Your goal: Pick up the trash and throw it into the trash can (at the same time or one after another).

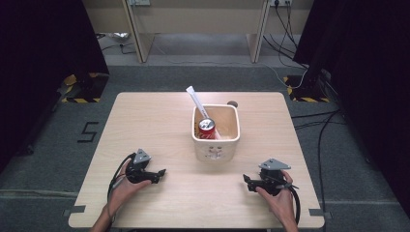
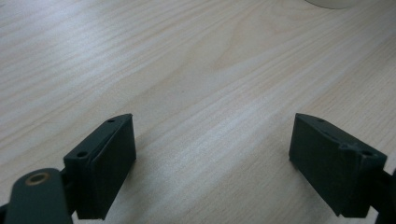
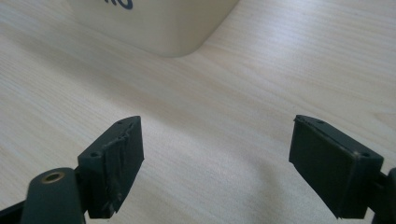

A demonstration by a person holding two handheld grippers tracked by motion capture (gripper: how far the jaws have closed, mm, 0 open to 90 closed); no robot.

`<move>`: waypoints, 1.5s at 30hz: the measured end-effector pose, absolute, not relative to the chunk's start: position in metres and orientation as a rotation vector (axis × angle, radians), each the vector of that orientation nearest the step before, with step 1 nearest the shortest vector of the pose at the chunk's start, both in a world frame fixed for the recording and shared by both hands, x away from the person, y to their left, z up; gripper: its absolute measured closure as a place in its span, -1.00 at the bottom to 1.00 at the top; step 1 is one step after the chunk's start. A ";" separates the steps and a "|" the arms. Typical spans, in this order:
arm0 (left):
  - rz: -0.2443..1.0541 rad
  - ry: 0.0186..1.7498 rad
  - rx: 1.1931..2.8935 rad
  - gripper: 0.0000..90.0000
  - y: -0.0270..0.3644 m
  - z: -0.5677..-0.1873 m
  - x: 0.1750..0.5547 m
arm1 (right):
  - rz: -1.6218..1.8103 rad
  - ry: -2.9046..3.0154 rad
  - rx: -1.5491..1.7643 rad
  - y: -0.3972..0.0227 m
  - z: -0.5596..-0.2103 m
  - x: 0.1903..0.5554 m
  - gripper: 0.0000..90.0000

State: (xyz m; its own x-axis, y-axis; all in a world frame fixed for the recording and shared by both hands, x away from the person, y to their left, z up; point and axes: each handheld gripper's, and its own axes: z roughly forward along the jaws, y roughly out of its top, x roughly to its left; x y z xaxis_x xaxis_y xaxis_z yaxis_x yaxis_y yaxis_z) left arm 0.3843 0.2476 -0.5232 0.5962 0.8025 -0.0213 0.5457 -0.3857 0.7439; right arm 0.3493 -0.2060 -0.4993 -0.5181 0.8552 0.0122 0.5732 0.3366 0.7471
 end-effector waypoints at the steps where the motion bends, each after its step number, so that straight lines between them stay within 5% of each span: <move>1: 0.447 1.063 2.090 -0.69 0.248 -0.523 0.384 | 0.998 2.230 1.265 -0.207 -0.502 0.349 -0.60; 45: 0.448 1.063 2.090 -0.69 0.248 -0.523 0.384 | 0.944 2.228 1.285 -0.208 -0.517 0.339 -0.68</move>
State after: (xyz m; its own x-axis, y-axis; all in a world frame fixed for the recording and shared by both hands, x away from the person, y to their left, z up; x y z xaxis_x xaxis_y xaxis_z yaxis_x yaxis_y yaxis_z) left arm 0.3842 0.2476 -0.5232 0.5965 0.8023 -0.0210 0.5454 -0.3860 0.7440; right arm 0.3394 -0.2079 -0.5168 -0.4977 0.8673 -0.0079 0.5976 0.3495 0.7216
